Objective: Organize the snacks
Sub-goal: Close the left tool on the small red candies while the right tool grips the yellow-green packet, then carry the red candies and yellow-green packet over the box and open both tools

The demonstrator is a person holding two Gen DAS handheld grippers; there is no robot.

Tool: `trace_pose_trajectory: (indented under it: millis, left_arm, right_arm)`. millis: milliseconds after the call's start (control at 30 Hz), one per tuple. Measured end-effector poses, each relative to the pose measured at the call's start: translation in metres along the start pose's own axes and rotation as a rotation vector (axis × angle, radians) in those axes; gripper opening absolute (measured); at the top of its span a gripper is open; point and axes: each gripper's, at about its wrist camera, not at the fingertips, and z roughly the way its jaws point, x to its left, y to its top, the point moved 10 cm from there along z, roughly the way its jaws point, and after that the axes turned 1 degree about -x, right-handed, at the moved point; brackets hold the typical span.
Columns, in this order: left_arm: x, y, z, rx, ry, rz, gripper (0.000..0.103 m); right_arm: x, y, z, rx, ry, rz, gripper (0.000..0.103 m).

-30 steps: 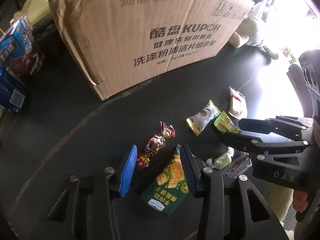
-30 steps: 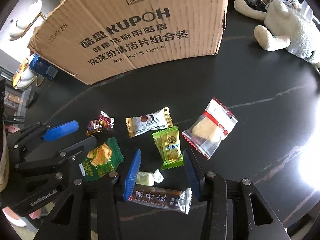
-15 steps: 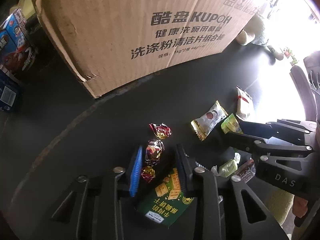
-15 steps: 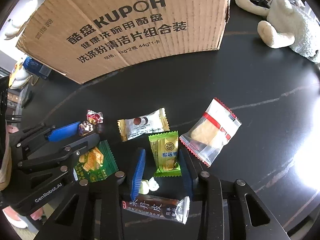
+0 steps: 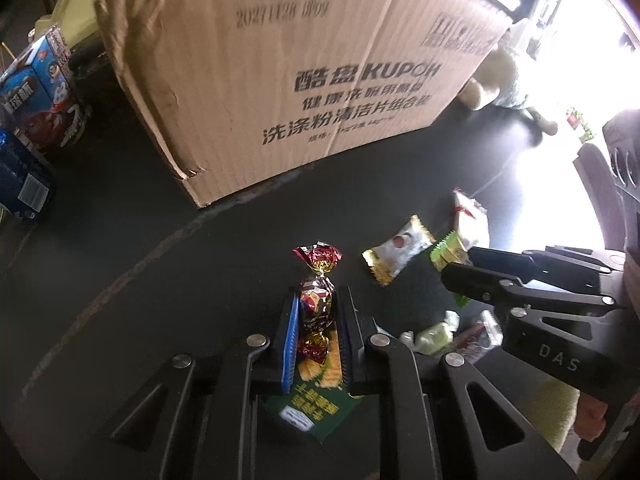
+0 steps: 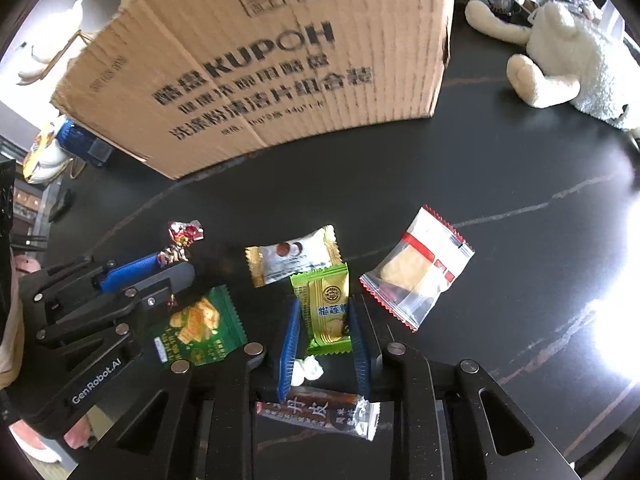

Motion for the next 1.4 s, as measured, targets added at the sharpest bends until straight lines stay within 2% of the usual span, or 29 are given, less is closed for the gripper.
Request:
trace_pose_trajectory:
  millis: [200,467,733,1100,1400]
  left_arm:
    - [-0.003,0.007,-0.034,-0.060,-0.015,0.000,0.018]
    - [-0.007,0.023,-0.083,-0.174,-0.010,0.010,0.018]
    - [-0.038,0.051,-0.105,-0.256,-0.017,0.011,0.018]
    - [-0.037,0.081,-0.147,-0.354,-0.009,0.011,0.018]
    - [-0.032,0.107,-0.165,-0.397,0.014,0.023,0.018]
  right_arm:
    - [0.007,0.005,-0.024,-0.053,0.009,-0.018,0.026]
    - [0.020,0.016,-0.070,-0.165,0.017,-0.047,0.026]
    - [0.041,0.038,-0.111,-0.284,0.037,-0.072,0.026]
    - [0.059,0.071,-0.152,-0.398,0.068,-0.084,0.026]
    - [0.064,0.100,-0.172,-0.457,0.072,-0.097,0.026]
